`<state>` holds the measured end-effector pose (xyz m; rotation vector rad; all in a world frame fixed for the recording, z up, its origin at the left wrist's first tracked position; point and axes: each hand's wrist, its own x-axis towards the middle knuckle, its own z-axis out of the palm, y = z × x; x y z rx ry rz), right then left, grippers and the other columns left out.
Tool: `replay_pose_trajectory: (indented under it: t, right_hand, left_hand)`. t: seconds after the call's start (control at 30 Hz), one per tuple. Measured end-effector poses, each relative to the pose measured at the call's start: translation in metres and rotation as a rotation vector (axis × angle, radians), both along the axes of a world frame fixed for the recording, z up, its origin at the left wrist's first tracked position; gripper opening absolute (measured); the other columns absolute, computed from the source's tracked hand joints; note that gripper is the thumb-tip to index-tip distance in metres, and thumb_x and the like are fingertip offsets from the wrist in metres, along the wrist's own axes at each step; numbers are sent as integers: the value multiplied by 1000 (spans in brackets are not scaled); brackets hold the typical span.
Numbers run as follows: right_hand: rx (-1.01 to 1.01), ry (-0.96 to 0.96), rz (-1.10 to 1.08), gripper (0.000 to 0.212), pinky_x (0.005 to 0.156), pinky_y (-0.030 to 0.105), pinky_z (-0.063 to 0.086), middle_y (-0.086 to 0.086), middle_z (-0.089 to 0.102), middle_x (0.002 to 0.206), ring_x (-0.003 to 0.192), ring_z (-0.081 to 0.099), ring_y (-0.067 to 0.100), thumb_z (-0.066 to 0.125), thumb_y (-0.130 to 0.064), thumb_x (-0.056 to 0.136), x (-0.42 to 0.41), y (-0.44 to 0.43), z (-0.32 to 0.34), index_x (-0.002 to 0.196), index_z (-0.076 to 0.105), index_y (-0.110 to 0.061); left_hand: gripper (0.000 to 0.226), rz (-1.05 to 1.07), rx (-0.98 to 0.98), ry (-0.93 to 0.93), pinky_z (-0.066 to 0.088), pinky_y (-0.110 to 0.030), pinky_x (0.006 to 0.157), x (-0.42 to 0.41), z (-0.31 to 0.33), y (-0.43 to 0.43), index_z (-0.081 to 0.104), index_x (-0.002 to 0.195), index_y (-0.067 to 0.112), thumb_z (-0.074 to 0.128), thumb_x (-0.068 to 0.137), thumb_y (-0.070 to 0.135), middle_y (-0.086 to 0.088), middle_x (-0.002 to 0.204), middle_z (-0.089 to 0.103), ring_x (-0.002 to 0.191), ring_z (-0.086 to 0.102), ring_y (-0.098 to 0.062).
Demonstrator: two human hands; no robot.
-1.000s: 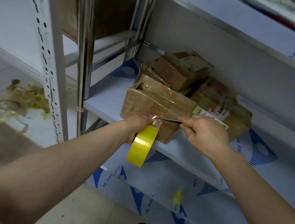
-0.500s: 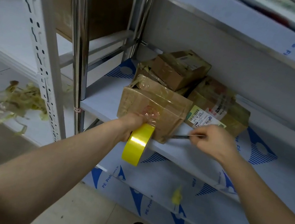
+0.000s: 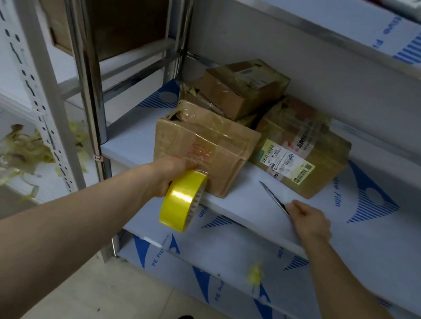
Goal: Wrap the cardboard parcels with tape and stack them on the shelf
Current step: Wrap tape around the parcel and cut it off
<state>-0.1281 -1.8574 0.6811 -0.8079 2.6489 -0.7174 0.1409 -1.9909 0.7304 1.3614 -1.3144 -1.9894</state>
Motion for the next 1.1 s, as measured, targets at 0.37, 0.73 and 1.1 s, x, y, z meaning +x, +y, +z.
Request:
replay_pose_trajectory:
  t: [0.37, 0.73, 1.1]
  right_hand:
    - [51, 524, 1071, 58, 116, 29, 6, 5, 10, 161, 147, 9, 16, 20, -42, 103, 133, -113, 89, 152, 12, -13]
    - [167, 694, 936, 70, 115, 36, 20, 8, 6, 161, 147, 11, 20, 28, -52, 98, 141, -122, 65, 152, 11, -11]
    - [260, 693, 990, 99, 117, 35, 14, 12, -2, 160, 148, 4, 24, 70, -32, 83, 141, -119, 78, 152, 3, -9]
  left_hand:
    - [11, 35, -47, 17, 54, -40, 76, -2, -1, 1, 60, 103, 14, 59, 93, 14, -15, 99, 65, 83, 64, -27]
    - [16, -47, -329, -390, 46, -37, 83, 29, -29, -4, 63, 102, 5, 51, 94, 12, -16, 105, 62, 87, 58, -24]
    - [28, 35, -294, -283, 41, -30, 80, 35, -10, -8, 59, 118, 13, 51, 96, 28, -5, 106, 55, 95, 52, -21]
